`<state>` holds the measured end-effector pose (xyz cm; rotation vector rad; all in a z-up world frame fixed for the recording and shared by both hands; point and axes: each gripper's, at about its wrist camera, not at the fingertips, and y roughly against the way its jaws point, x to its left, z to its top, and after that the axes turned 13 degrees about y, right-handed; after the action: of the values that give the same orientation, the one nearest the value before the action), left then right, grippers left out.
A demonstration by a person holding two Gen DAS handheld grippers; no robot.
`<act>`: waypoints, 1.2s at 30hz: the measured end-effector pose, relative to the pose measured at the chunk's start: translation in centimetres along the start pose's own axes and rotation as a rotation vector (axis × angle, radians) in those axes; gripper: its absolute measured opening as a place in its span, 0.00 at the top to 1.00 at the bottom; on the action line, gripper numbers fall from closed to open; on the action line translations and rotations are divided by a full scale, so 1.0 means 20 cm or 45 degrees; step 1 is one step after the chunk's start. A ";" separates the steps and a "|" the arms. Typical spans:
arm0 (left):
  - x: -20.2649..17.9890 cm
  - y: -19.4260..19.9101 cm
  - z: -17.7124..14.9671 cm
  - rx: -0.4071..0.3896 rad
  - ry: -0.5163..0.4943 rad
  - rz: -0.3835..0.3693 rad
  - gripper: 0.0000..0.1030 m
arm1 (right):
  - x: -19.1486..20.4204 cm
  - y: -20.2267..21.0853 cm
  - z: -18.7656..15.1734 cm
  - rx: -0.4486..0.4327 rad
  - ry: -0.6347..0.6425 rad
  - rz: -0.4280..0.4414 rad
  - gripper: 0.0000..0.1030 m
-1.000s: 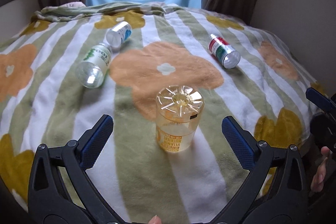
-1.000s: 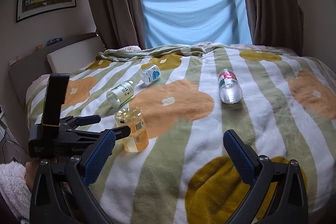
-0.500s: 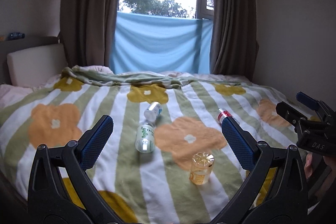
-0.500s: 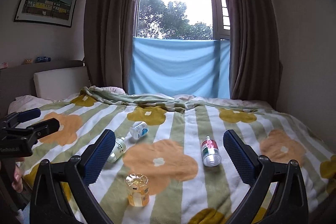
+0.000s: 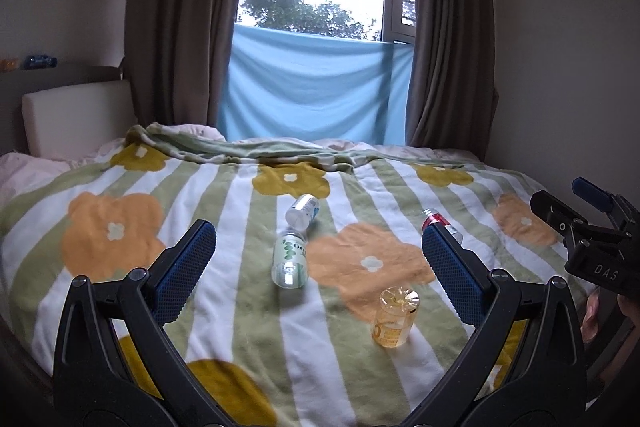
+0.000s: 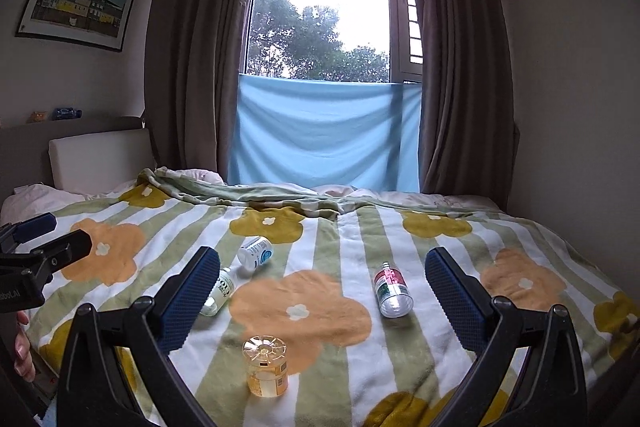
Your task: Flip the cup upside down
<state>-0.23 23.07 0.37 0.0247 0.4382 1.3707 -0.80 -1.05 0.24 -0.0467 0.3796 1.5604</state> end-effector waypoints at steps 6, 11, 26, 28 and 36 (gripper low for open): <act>-0.01 0.00 0.00 -0.016 -0.018 0.010 0.00 | -0.01 0.00 -0.01 0.011 -0.006 -0.012 0.00; -0.03 0.00 0.00 -0.023 -0.040 0.016 0.00 | -0.01 0.00 -0.02 0.018 -0.018 -0.012 0.00; -0.05 -0.01 0.01 -0.026 -0.055 0.025 0.00 | -0.03 -0.01 -0.04 0.030 -0.040 -0.025 0.00; -0.05 -0.01 0.01 -0.034 -0.059 0.029 0.00 | -0.03 -0.01 -0.04 0.031 -0.045 -0.028 0.00; -0.06 0.00 0.00 -0.050 -0.072 0.041 0.00 | -0.03 0.00 -0.04 0.033 -0.046 -0.029 0.00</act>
<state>-0.31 21.99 0.67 0.0383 0.3651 1.4062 -0.97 -1.90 -0.41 -0.0024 0.3694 1.5319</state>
